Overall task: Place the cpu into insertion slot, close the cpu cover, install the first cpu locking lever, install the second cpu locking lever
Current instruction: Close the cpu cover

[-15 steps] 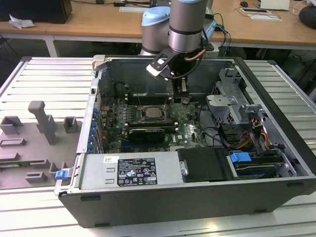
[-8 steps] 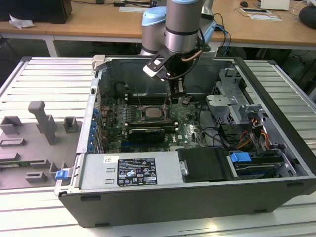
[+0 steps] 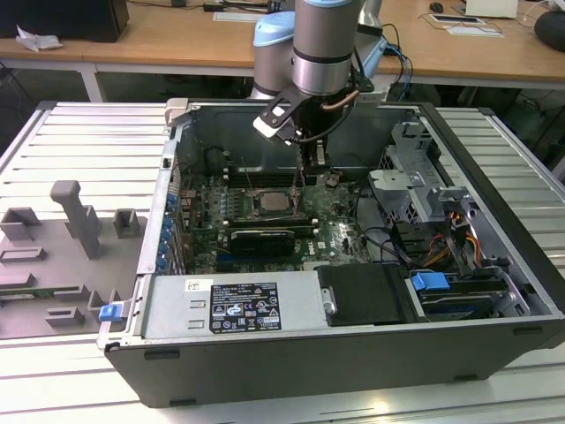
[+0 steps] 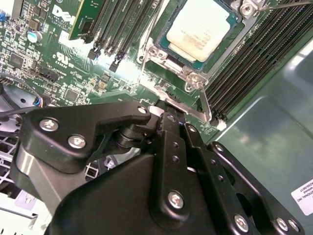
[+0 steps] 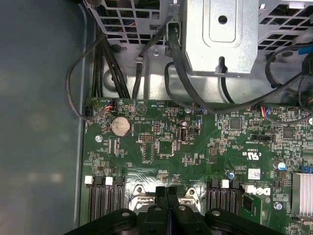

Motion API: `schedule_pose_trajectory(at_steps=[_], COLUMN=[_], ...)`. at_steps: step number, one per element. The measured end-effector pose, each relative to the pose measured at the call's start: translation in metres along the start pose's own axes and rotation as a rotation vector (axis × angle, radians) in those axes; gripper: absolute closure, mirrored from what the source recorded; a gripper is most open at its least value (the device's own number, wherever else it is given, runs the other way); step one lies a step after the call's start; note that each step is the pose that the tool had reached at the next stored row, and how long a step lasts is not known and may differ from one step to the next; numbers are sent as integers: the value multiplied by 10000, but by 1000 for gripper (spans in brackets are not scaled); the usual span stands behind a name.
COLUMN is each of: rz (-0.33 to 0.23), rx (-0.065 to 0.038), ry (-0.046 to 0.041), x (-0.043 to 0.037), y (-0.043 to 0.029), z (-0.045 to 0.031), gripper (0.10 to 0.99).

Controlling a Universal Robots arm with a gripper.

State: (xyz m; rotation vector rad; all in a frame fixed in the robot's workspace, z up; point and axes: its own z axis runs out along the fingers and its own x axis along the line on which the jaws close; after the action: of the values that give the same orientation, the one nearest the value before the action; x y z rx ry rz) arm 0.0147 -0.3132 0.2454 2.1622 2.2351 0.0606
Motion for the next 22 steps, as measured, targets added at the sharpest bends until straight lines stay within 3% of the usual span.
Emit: schedule_pose_trajectory(at_steps=[14,22], rz=[0,-1], rx=[0,0], ry=[-1,-1], x=[1,6], y=[-32,-204], z=[-1,22], gripper=[984,984])
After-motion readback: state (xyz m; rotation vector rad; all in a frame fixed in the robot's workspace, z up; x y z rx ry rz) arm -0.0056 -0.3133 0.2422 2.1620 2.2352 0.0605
